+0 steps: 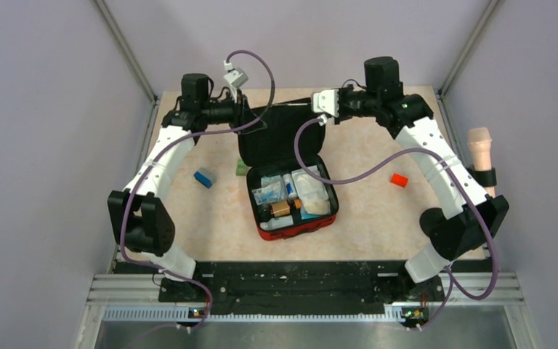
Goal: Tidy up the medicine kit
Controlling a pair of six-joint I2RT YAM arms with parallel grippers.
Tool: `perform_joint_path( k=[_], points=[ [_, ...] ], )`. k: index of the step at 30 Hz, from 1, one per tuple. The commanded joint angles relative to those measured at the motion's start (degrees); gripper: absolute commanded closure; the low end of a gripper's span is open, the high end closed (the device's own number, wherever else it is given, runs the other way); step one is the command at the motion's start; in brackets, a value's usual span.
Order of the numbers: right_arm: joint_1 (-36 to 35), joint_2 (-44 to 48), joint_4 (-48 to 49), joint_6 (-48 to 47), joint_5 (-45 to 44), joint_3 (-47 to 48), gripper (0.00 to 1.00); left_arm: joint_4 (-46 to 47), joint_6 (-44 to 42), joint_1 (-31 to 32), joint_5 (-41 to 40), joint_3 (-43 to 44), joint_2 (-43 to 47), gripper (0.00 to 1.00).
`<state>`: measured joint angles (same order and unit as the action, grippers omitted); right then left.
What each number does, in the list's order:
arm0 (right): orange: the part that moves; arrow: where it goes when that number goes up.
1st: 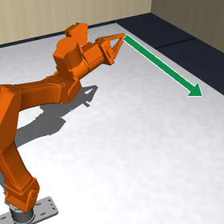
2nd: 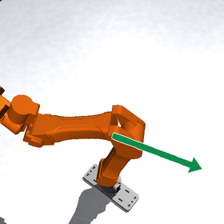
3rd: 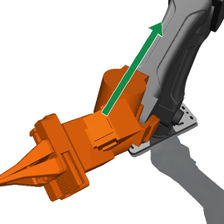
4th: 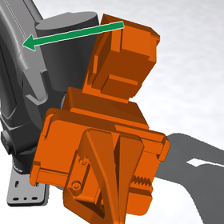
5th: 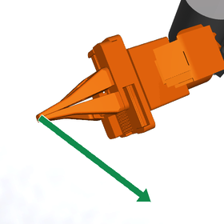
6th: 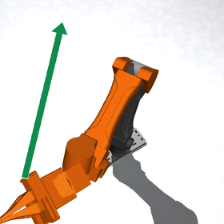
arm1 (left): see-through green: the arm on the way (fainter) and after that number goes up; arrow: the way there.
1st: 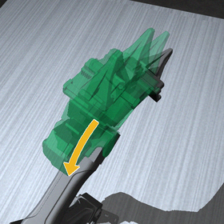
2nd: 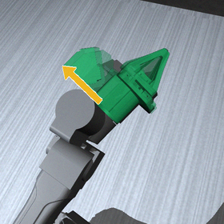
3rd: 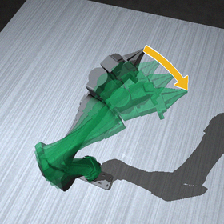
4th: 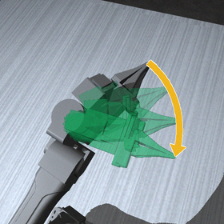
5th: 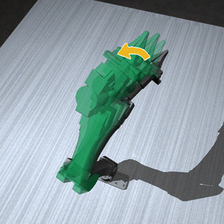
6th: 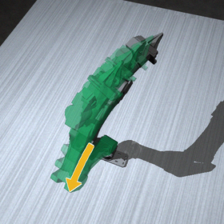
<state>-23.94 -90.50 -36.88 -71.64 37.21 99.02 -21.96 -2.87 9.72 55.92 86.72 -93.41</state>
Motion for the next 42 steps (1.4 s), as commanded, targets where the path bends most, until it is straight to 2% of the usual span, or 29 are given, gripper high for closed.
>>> perform_joint_path(
  k=[1,5,12,16,18,22,29,42],
  points=[
    [0.2,0.2,-7.9,-8.2,-7.8,4.4,1.00,0.1,-4.5,2.7,-1.3,-0.9,5.4,0.71],
    [0.0,0.9,-10.4,-9.4,-10.4,5.9,1.00,0.2,-4.9,4.9,-4.3,-1.3,6.0,0.70],
    [0.0,4.2,-12.1,-3.0,-5.1,6.5,1.00,1.8,-3.8,5.7,-5.4,-2.6,6.3,0.70],
    [-0.1,5.1,-15.8,-3.3,-6.5,6.4,1.00,1.7,-5.1,5.7,-6.0,-2.9,7.0,0.70],
    [0.0,5.3,-16.3,0.0,-6.5,7.6,1.00,1.6,-5.4,5.7,-6.2,-2.9,7.2,0.69],
    [-0.3,2.5,-21.8,3.0,-7.4,12.2,1.00,1.9,-5.2,6.0,-6.5,-2.9,7.5,0.69],
    [-2.0,-7.5,-36.9,3.9,-11.3,26.1,1.00,2.0,-7.4,7.5,-7.5,-4.0,9.2,0.68],
    [-2.6,-4.6,-35.7,4.7,-12.1,24.4,1.00,2.2,-8.5,7.9,-8.6,-5.4,9.6,0.68]
  ],
)
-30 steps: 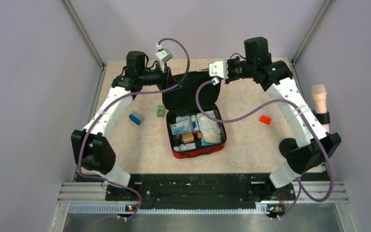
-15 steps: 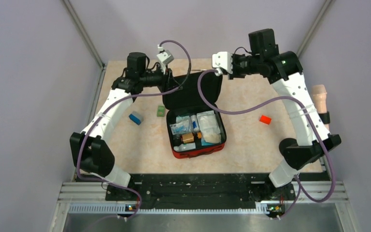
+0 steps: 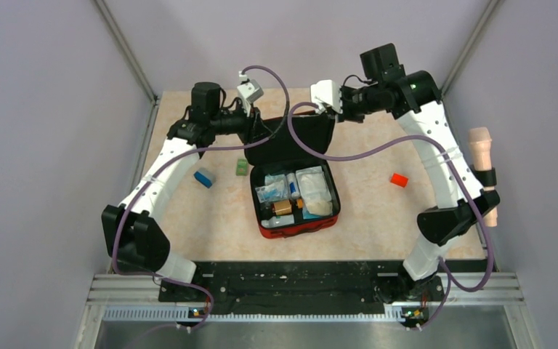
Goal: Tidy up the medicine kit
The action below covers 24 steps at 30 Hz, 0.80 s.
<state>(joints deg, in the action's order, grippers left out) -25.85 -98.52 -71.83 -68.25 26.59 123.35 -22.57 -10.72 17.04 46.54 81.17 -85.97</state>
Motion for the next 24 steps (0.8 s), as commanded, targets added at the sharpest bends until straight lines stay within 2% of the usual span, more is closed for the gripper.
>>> perform_joint_path(
  k=[1,9,12,17,24],
  points=[
    [-0.7,3.9,0.0,1.7,-1.1,0.1,1.00,2.8,-0.6,0.5,0.8,0.1,2.0,0.68],
    [-1.0,6.6,-1.9,1.6,0.9,-0.4,1.00,3.1,0.4,0.6,1.4,0.5,1.1,0.68],
    [-1.3,7.5,-2.4,2.0,0.5,-3.9,1.00,3.8,1.1,0.7,1.5,0.9,0.7,0.68],
    [-2.9,7.8,1.9,5.0,-4.7,-7.8,1.00,4.3,1.1,0.8,2.1,1.4,0.6,0.68],
    [-3.1,4.1,3.1,7.6,-9.0,-3.8,1.00,4.4,0.6,1.1,2.6,1.7,0.7,0.67]
  ],
)
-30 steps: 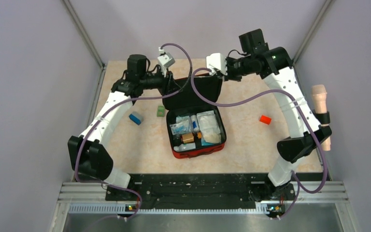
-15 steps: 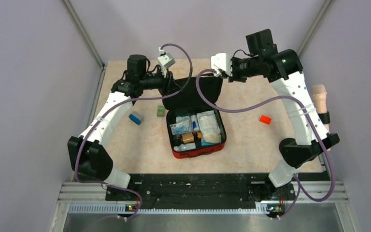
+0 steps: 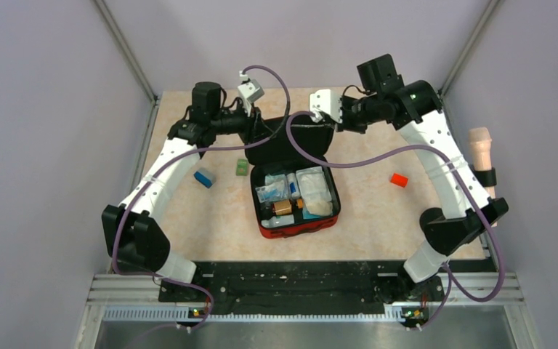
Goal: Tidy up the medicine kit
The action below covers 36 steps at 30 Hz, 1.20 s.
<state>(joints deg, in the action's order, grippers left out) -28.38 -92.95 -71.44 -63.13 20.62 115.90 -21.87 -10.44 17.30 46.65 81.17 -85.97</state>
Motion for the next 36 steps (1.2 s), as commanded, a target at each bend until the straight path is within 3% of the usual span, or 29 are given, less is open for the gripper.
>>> perform_joint_path(
  k=[1,7,14,21,31,36],
  points=[
    [-0.6,-1.8,2.7,2.6,-3.4,3.8,1.00,3.7,0.1,0.9,2.5,1.6,0.9,0.67],
    [-2.2,-3.7,1.4,0.4,-7.5,3.8,1.00,3.6,-0.9,1.7,2.5,1.6,1.0,0.67],
    [-4.7,-9.2,-2.9,0.6,-9.5,11.2,1.00,3.8,-1.7,2.7,2.5,1.1,1.5,0.67],
    [-6.8,-10.7,-0.4,0.1,-9.3,12.1,1.00,7.4,1.6,3.2,3.3,-0.7,2.0,0.66],
    [-7.0,-1.6,17.2,-8.0,-3.6,-7.0,1.00,13.9,10.2,3.2,8.0,-4.5,1.7,0.64],
    [-7.1,-0.8,24.1,-9.1,-1.9,-11.1,1.00,16.0,12.9,3.1,9.1,-4.9,1.3,0.64]
  ],
)
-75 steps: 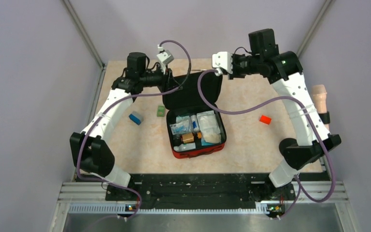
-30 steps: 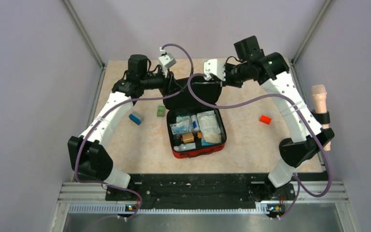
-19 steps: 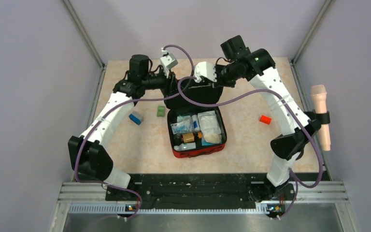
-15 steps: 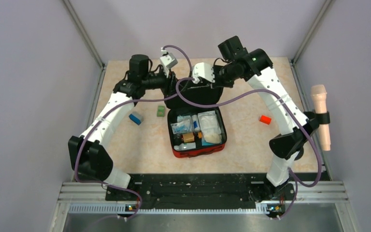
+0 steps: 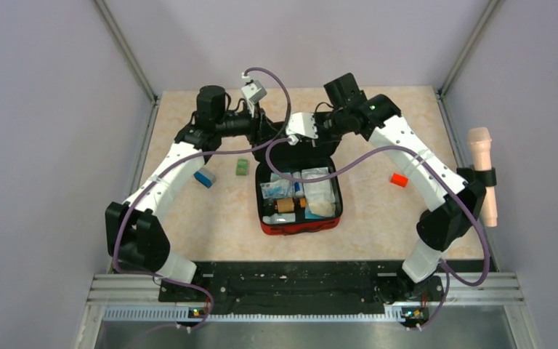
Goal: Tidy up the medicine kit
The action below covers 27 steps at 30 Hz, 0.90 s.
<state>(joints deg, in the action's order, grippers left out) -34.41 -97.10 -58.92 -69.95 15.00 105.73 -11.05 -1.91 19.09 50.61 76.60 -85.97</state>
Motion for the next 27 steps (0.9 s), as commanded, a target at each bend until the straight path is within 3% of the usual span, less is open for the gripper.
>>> perform_joint_path(
  k=[1,4,6,12,20,23,25,27],
  points=[
    [-1.0,3.1,12.2,-2.3,3.9,-0.8,0.98,5.1,4.4,1.3,5.1,-0.4,1.3,0.64],
    [-1.0,3.0,13.5,-1.6,3.9,-0.4,0.75,4.3,3.8,1.3,4.7,-0.3,1.2,0.64],
    [-1.0,3.2,14.1,-1.1,3.6,-0.4,0.66,3.8,3.5,1.2,4.5,-0.2,1.1,0.64],
    [-1.1,6.0,16.0,1.4,1.7,-1.5,0.56,2.6,3.3,0.4,4.1,0.6,0.4,0.64],
    [-0.9,13.7,19.9,5.6,-0.3,-10.9,0.49,2.2,5.4,-1.6,2.9,2.3,-1.3,0.64],
    [-0.7,18.0,28.9,20.0,-0.7,-17.4,0.37,5.8,13.0,-3.1,1.1,2.2,-3.8,0.64],
    [-0.3,20.3,33.3,27.9,0.1,-22.1,0.35,8.1,20.8,-4.9,2.1,2.8,-7.1,0.65],
    [-0.3,22.1,36.8,33.1,0.0,-26.3,0.35,22.8,37.6,-6.3,7.3,2.6,-8.3,0.65]
  ],
)
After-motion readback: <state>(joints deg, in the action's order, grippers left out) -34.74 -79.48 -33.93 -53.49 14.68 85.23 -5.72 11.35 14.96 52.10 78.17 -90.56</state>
